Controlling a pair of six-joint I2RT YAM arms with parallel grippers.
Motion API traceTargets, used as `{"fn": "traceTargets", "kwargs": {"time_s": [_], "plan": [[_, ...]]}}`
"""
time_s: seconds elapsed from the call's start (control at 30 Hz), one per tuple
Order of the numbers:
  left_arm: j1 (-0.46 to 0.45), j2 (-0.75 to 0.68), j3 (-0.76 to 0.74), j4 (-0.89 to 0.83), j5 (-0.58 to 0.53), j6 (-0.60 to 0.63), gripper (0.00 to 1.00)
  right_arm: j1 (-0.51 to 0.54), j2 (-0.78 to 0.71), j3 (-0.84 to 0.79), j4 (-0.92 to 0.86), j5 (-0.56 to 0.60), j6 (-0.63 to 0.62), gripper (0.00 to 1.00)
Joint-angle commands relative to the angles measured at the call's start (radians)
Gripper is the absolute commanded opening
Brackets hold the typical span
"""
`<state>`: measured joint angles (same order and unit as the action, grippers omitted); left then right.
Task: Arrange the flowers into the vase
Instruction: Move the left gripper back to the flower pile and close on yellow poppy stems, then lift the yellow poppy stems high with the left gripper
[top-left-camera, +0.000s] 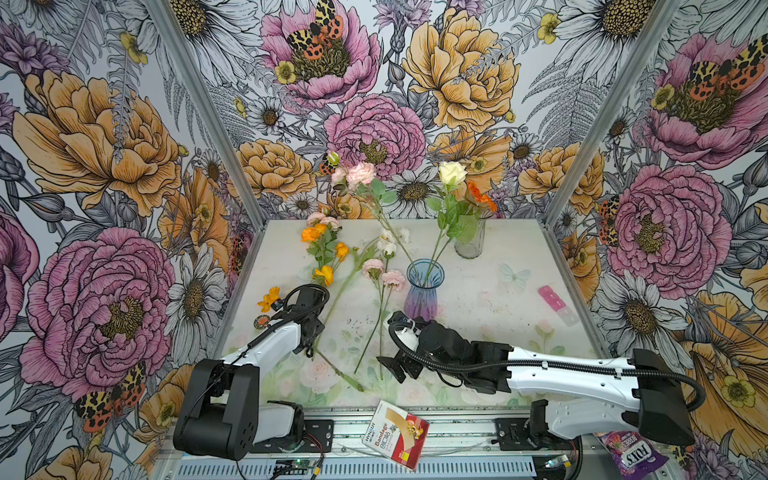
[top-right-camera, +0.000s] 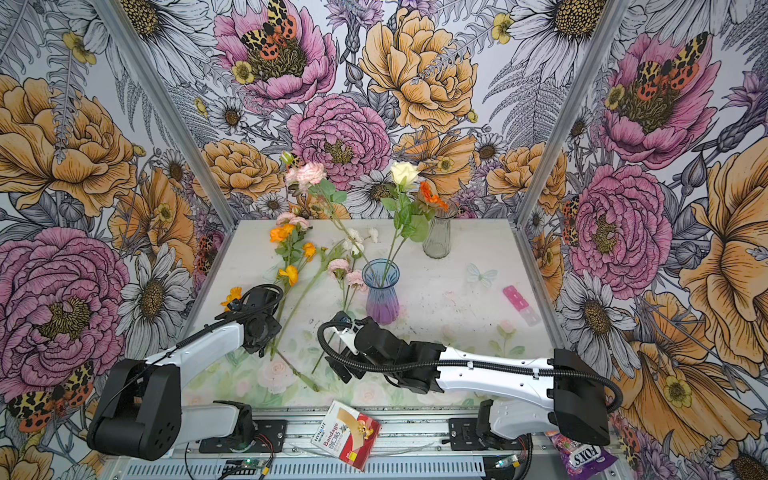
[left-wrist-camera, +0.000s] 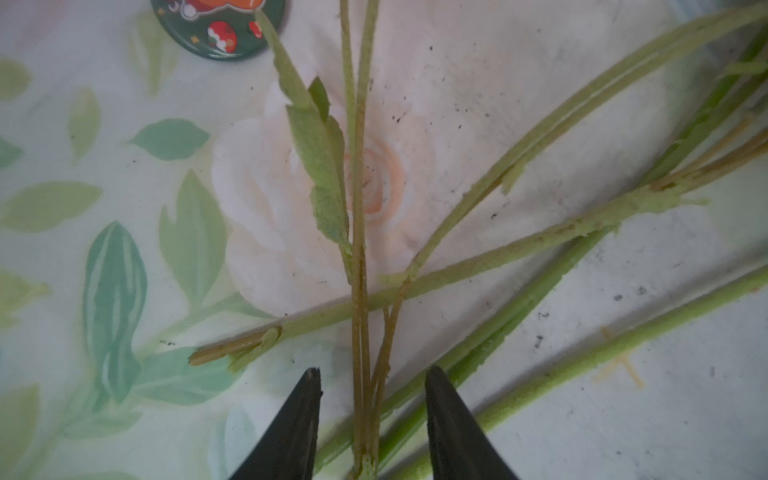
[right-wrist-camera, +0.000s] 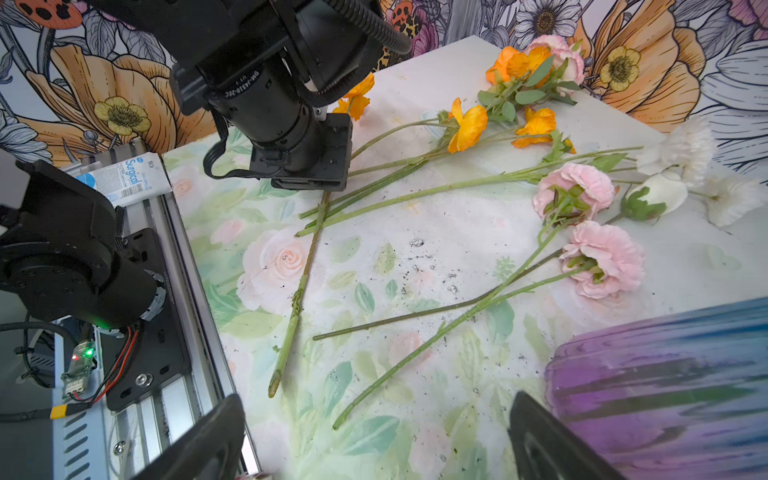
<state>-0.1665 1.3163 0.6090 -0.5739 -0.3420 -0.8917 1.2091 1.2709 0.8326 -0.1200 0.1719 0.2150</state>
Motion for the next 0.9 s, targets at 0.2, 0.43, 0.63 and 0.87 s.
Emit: {"fn": "traceTargets", "kwargs": {"time_s": [0.2,0.43,0.63,0.87], "plan": [[0.011,0.062,0.006,0.047,0.002,0.022,0.36,-0.016,-0.028,-0.029,0.026,0.007,0.004,1.0],[0.006,0.077,0.015,0.063,0.008,0.037,0.16,-0.02,-0.034,-0.029,0.026,0.001,0.005,1.0],[-0.006,-0.062,0.019,0.019,0.007,0.051,0.0,-0.033,-0.032,-0.037,0.03,-0.001,0.012,1.0],[-0.082,-0.331,0.158,-0.13,-0.08,0.085,0.0,-0.126,-0.051,-0.023,0.043,-0.063,0.019,1.0]]}}
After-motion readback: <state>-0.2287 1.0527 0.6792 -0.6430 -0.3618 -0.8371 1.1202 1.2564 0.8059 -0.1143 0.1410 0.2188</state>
